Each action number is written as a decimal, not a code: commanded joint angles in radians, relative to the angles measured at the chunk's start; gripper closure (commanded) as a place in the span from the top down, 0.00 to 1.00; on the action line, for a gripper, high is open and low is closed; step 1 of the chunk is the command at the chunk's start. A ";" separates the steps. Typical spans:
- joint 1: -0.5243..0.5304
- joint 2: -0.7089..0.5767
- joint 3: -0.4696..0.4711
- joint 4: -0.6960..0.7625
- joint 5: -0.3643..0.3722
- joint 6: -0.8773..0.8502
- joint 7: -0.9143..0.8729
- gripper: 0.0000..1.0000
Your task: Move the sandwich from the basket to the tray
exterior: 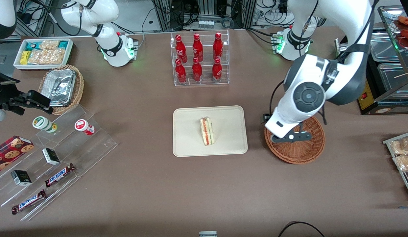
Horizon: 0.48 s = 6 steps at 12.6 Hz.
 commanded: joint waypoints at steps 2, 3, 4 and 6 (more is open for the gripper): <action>0.064 -0.085 -0.010 -0.039 0.005 -0.070 0.105 1.00; 0.083 -0.114 -0.010 -0.062 0.005 -0.076 0.131 1.00; 0.115 -0.159 -0.013 -0.097 0.001 -0.077 0.166 1.00; 0.210 -0.211 -0.051 -0.118 -0.006 -0.106 0.244 1.00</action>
